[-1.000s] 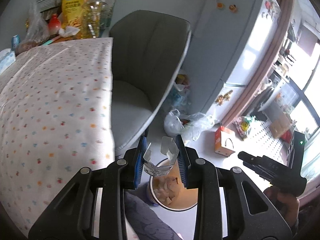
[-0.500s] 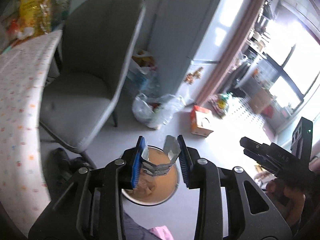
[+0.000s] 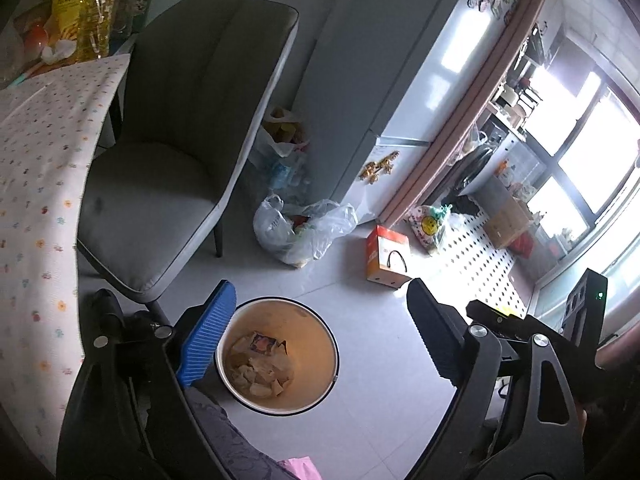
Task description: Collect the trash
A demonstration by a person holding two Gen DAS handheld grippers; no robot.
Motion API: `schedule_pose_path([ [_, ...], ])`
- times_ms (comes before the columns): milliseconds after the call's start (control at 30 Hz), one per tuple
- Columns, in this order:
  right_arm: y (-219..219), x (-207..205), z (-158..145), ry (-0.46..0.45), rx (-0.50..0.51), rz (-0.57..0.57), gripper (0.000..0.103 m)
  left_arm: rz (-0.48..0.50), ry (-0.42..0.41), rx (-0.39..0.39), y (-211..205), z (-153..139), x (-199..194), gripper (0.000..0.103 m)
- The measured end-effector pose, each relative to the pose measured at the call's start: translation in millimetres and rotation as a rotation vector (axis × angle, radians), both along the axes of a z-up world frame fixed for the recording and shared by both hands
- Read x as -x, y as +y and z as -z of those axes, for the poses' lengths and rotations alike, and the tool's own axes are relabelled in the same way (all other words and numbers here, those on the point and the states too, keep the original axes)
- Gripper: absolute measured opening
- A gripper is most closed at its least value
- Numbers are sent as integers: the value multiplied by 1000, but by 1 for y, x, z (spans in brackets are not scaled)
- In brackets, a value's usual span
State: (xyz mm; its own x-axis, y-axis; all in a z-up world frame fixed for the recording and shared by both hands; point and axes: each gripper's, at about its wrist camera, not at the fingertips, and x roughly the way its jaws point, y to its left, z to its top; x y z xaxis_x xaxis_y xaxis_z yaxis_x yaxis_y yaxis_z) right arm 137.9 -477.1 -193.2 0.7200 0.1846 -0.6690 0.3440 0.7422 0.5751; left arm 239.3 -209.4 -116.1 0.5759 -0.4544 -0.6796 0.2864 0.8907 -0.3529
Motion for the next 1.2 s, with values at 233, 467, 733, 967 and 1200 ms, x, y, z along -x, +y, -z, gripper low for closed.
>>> schedule_pose_path([
  [233,12,3,-12,-22,21,-24,77,-35,-42,-1,21,-17,8,94],
  [467,36,9,-35,-65,56,-70,93,-79,-88,-2,49,-35,26,97],
  [733,72,15,-64,-114,115,-135,96,-138,-155,-15,87,-54,51,97],
  [967,110,19,-91,-140,184,-197,96,-198,-200,9,128,-71,75,97],
  [1200,145,25,-114,-171,229,-244,96,-250,-227,4,165,-83,97,97],
])
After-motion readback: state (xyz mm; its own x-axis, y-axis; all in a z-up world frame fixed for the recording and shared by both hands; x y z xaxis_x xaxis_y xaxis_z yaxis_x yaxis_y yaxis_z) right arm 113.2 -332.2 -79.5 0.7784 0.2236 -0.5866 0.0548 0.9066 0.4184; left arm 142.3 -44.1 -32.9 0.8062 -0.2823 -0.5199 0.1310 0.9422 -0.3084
